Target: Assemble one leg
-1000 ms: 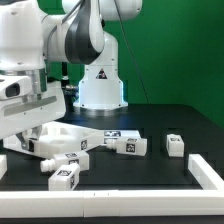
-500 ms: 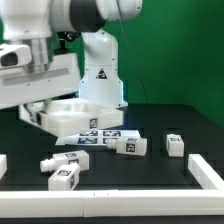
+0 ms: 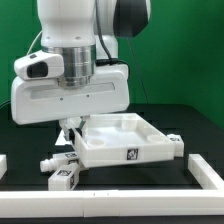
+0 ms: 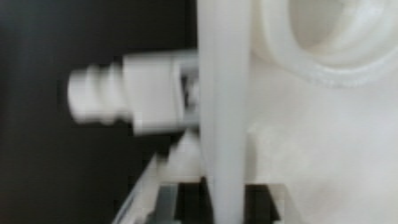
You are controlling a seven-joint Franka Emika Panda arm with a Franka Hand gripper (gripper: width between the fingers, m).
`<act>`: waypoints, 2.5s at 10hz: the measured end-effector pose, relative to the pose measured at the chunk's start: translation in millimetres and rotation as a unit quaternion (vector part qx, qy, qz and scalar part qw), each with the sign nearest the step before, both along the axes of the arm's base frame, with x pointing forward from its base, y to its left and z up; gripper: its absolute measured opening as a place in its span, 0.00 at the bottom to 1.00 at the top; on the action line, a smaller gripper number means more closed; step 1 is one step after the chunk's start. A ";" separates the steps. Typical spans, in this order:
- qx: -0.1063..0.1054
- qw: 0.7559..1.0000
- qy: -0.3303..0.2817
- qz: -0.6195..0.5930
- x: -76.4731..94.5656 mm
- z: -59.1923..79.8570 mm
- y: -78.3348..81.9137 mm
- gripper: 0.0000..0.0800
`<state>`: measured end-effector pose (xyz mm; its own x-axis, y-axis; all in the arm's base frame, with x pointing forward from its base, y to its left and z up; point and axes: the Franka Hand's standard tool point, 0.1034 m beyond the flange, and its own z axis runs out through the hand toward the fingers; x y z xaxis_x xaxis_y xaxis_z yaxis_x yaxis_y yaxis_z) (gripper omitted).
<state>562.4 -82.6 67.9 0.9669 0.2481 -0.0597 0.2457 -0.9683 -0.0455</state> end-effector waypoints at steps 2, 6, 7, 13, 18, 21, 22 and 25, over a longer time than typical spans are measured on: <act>-0.003 1.000 -0.009 0.002 -3.1 -11.2 -1.3 0.07; -0.002 1.000 0.001 -0.011 -7.5 -13.5 3.0 0.07; -0.004 0.999 0.006 -0.050 -2.8 -10.5 14.0 0.07; -0.005 0.984 -0.012 -0.177 37.1 -41.3 52.6 0.07; -0.004 0.993 -0.018 -0.121 18.7 -43.5 59.2 0.07; -0.005 0.993 -0.003 -0.119 -7.6 -52.5 61.5 0.07; -0.005 0.993 0.001 -0.116 -11.9 -54.8 60.9 0.07; -0.006 0.993 -0.002 -0.120 -0.4 -58.9 58.3 0.07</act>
Offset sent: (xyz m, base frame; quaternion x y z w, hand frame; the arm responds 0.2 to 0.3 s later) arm 0.0000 0.0000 0.0000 0.0000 0.0000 0.0000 1.0000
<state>562.0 -24.3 9.0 0.9984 0.0092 -0.0564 0.0073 -0.9994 -0.0339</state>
